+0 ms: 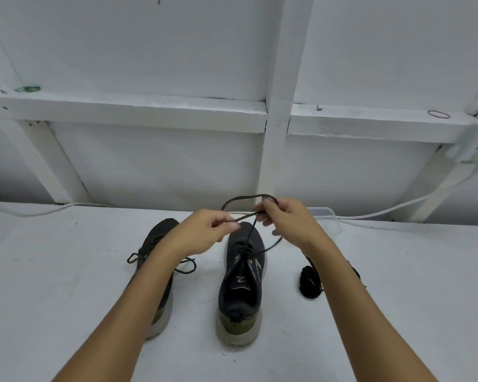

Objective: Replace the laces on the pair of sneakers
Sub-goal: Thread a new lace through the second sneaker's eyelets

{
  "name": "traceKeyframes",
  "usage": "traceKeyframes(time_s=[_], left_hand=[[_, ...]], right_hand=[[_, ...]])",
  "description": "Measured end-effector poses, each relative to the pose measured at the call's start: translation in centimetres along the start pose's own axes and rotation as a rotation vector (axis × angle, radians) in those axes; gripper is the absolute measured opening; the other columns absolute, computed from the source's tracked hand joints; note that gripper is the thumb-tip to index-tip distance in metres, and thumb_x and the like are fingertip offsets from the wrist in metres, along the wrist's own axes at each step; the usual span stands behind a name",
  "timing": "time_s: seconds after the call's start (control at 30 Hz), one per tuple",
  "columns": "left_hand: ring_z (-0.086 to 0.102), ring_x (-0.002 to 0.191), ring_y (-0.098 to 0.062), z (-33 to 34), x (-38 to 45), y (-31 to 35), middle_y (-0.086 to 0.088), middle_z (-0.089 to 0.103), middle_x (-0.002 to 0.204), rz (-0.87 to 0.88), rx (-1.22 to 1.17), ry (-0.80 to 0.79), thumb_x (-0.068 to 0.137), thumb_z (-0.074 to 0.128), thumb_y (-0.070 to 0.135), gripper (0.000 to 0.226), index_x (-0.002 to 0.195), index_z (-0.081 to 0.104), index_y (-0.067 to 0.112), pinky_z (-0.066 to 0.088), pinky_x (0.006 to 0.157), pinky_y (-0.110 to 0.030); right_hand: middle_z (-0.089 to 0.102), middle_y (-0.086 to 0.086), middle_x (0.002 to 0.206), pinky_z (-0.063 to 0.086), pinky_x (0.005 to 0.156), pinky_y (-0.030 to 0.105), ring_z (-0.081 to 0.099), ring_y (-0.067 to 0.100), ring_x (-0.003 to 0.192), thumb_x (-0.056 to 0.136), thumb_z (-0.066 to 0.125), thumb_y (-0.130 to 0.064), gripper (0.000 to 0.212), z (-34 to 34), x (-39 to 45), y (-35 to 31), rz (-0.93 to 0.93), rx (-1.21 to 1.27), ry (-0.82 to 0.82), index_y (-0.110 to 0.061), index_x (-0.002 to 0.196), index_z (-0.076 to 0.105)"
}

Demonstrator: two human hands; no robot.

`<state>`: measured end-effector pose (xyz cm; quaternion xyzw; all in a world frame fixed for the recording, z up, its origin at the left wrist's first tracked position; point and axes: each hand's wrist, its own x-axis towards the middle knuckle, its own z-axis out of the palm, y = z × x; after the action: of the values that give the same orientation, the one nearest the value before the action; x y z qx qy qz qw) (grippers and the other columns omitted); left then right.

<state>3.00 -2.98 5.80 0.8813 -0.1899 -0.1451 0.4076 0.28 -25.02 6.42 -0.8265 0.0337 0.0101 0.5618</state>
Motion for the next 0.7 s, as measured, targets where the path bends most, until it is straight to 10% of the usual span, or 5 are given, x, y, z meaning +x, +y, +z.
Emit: traceKeyframes(time_s=[0.1, 0.27, 0.47, 0.6, 0.7], left_hand=[[0.040, 0.051, -0.005, -1.2, -0.9, -1.5, 0.014, 0.046, 0.056, -0.034, -0.013, 0.098, 0.096, 0.055, 0.048, 0.020, 0.091, 0.072, 0.039, 0.035, 0.055, -0.026], [0.063, 0.072, -0.012, -4.5, -2.4, -4.6, 0.012, 0.066, 0.066, -0.306, 0.271, 0.400, 0.089, 0.060, 0.036, 0.021, 0.075, 0.072, 0.026, 0.043, 0.061, -0.026], [0.044, 0.124, -0.028, -3.8, -2.5, -5.9, 0.001, 0.053, 0.132, -0.620, 0.783, 0.113, 0.091, 0.054, 0.039, 0.036, 0.125, 0.062, 0.032, 0.037, 0.099, -0.046], [0.030, 0.141, -0.023, -1.1, -1.7, -6.1, 0.007, 0.041, 0.150, -0.244, 0.733, 0.265, 0.096, 0.056, 0.042, 0.041, 0.137, 0.055, 0.034, 0.028, 0.111, -0.050], [0.041, 0.133, -0.016, 1.3, -0.3, -5.4, 0.014, 0.050, 0.143, 0.011, 0.646, 0.183, 0.101, 0.051, 0.038, 0.035, 0.136, 0.056, 0.038, 0.038, 0.104, -0.037]], right_hand=[[0.075, -0.010, 0.092, 0.053, 0.085, 0.036, 0.066, 0.009, 0.092, 0.101, 0.052, -0.035, 0.033, -1.2, -0.5, 1.3, 0.025, 0.120, 0.215, -0.030, 0.082, 0.078], [0.075, -0.002, 0.076, 0.053, 0.068, 0.034, 0.074, 0.014, 0.075, 0.094, 0.050, -0.022, 0.023, -4.1, -1.8, 3.6, 0.234, 0.495, 0.523, -0.016, 0.079, 0.066], [0.075, 0.007, 0.077, 0.054, 0.068, 0.032, 0.067, 0.024, 0.074, 0.097, 0.051, -0.038, 0.046, -3.9, -3.1, 9.3, 0.533, -0.548, 0.313, 0.000, 0.083, 0.072], [0.061, -0.001, 0.065, 0.038, 0.052, 0.027, 0.056, 0.018, 0.061, 0.095, 0.060, -0.043, 0.042, -1.9, -3.1, 9.3, 0.449, -0.721, 0.253, -0.010, 0.070, 0.057], [0.067, -0.010, 0.079, 0.047, 0.067, 0.029, 0.062, 0.014, 0.076, 0.095, 0.066, -0.038, 0.020, 0.7, -2.8, 8.0, 0.172, -0.584, 0.140, -0.021, 0.085, 0.069]])
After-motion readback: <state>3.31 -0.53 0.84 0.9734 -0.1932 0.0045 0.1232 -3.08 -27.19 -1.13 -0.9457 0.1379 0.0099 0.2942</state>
